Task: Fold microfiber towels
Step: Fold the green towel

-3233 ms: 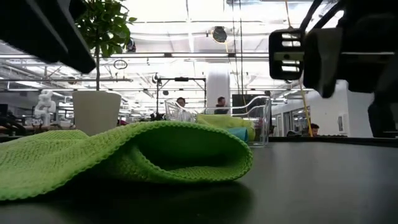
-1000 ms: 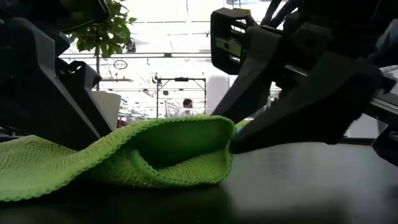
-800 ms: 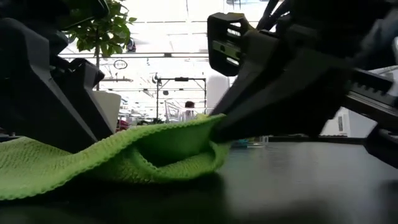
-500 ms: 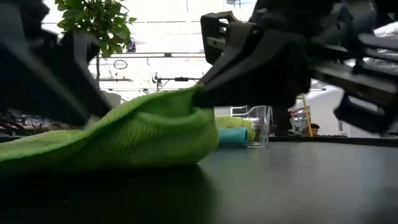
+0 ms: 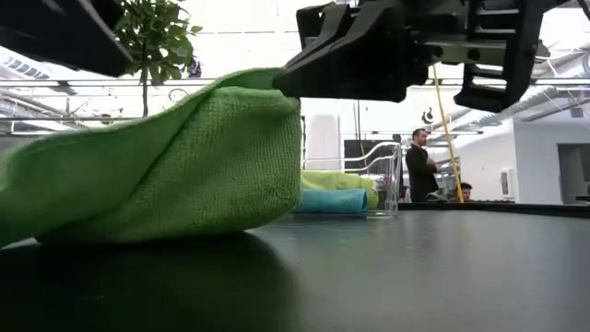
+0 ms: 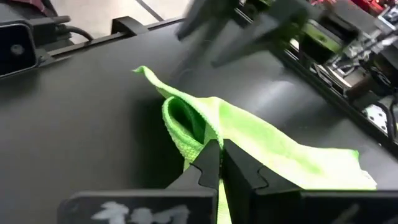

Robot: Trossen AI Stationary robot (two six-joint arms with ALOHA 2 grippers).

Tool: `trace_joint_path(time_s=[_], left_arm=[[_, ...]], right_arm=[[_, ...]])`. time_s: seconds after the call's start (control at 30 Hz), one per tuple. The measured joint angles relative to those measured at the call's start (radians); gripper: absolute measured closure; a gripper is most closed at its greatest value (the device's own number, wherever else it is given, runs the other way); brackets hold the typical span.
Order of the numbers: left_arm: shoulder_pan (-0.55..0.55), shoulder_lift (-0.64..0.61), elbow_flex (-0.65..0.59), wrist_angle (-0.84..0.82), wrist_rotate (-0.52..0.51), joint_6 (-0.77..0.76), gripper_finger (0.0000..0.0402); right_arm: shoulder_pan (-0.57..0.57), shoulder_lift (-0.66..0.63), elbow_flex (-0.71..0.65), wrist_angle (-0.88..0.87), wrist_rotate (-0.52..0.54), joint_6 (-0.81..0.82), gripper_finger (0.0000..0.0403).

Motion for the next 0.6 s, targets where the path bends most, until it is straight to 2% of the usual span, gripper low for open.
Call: trace_joint_path(time_s=[0.17, 0.4, 0.6], left_arm=[[-0.049, 0.000, 0.000, -0.002, -0.071, -0.008, 0.0164], [-0.069, 0.013, 0.000, -0.005, -0.194, -0.104, 0.0091], [-0.052, 0.118, 0.000, 0.022, -0.224, -0.143, 0.0090]], right_arm=[[-0.018, -0.018, 0.000, -0.020, 0.001, 0.017, 0.0403], [-0.045, -0.078, 0.000, 0.010, 0.001, 0.067, 0.0403], [-0.062, -0.159, 0.000, 0.006, 0.000, 0.105, 0.0403]])
